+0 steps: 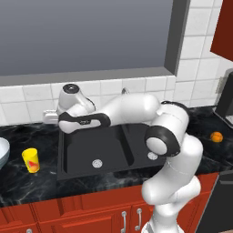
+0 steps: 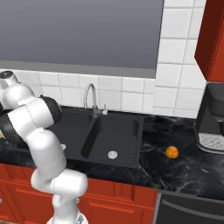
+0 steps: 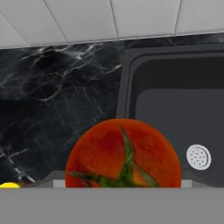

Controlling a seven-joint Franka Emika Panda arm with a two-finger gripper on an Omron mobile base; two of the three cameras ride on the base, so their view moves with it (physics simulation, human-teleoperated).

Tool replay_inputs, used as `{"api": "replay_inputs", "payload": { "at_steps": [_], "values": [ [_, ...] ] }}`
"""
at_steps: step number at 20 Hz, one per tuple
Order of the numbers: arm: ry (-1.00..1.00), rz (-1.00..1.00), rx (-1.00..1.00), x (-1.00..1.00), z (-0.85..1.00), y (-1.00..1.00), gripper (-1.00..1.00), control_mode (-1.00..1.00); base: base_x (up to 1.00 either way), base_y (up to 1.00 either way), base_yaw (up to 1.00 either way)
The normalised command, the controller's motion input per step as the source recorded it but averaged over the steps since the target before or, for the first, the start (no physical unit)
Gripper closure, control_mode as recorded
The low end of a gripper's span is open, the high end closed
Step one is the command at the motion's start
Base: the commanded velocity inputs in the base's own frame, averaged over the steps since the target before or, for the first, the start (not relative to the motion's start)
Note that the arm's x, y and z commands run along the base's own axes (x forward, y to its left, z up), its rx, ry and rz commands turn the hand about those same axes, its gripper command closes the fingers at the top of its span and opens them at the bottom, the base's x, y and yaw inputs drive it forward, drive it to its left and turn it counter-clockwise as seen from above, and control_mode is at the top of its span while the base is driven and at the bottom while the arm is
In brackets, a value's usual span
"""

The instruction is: Remove the tomato and orange from the sink. Then move the bowl and cup from the counter to the sink for washing.

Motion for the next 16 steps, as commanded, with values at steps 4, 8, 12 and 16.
{"api": "replay_inputs", "payload": {
  "at_steps": [4, 8, 12, 16],
  "values": [
    [0.00, 0.00, 0.00, 0.02, 0.00, 0.26, 1.00, -1.00, 0.00, 0.00, 0.00],
    [0.00, 0.00, 0.00, 0.01, 0.00, 0.30, 1.00, -1.00, 0.00, 0.00, 0.00],
    [0.00, 0.00, 0.00, 0.01, 0.00, 0.28, 1.00, -1.00, 0.00, 0.00, 0.00],
    [0.00, 0.00, 0.00, 0.00, 0.00, 0.24, 1.00, -1.00, 0.00, 0.00, 0.00]
  ]
}}
